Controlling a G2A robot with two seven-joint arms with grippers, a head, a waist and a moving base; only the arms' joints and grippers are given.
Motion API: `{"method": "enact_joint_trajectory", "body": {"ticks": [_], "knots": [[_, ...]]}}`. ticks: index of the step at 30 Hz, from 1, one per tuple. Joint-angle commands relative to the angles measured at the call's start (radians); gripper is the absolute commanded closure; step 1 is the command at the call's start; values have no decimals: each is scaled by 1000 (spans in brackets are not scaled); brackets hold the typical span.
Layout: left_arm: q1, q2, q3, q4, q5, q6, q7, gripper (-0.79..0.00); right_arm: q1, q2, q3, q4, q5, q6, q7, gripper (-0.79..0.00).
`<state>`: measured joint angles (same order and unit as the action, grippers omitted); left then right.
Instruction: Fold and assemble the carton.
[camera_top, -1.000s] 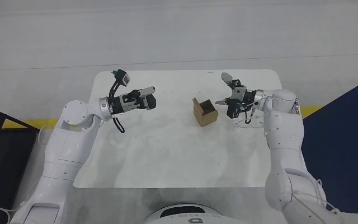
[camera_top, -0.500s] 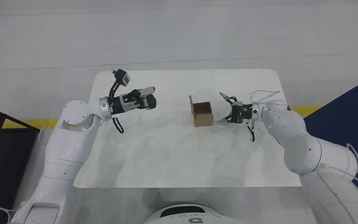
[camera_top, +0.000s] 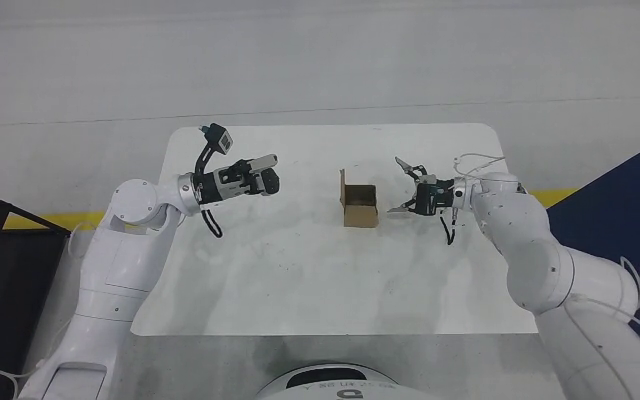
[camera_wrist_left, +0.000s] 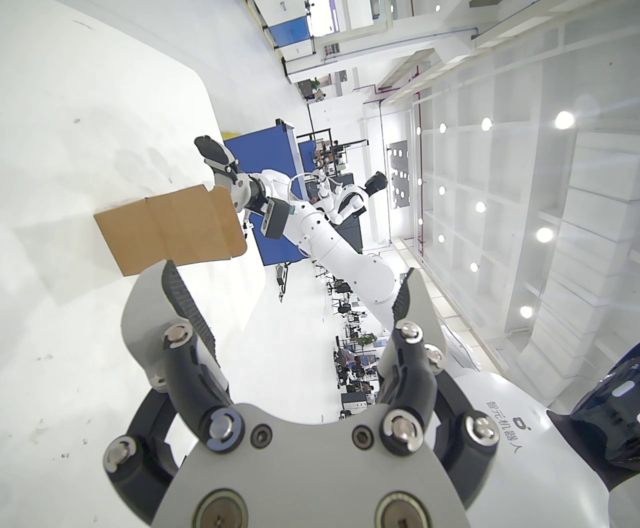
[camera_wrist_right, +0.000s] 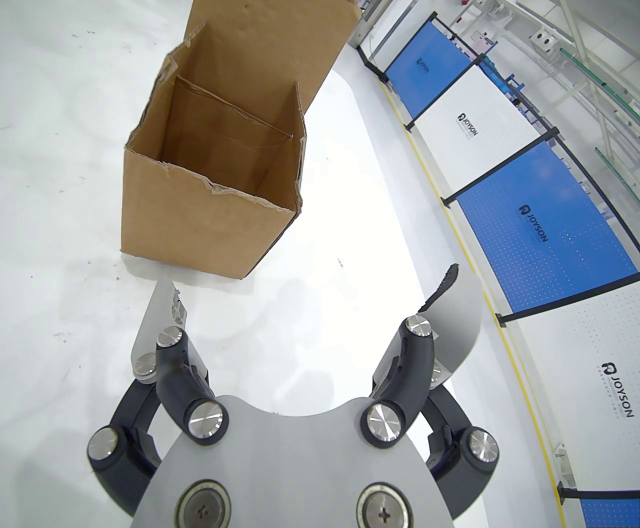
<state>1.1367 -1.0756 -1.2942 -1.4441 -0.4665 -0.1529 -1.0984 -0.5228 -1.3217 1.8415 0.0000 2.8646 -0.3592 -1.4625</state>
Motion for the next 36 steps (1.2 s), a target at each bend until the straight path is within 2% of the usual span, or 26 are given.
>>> {"method": "enact_joint_trajectory", "body": {"ticks": [1,10,11,12,17,24,34,36], "knots": [[0,0,0,0,0,0,0,-785,0,0,0,0,0,0,0,-785],[0,0,0,0,0,0,0,-785,0,0,0,0,0,0,0,-785],[0,0,0,0,0,0,0,-785,-7,3,9,-12,16,0,40,-785],[0,0,0,0,0,0,0,-785,-12,9,29,-36,50,-1,71,-785],[0,0,0,0,0,0,0,-785,-51,51,103,-220,143,54,44,-785],[0,0,0,0,0,0,0,-785,-114,69,127,-452,183,-40,42,-785],[0,0,0,0,0,0,0,-785,-116,69,123,-467,207,-46,48,-785],[0,0,0,0,0,0,0,-785,-110,62,140,-409,207,-43,44,-785]]}}
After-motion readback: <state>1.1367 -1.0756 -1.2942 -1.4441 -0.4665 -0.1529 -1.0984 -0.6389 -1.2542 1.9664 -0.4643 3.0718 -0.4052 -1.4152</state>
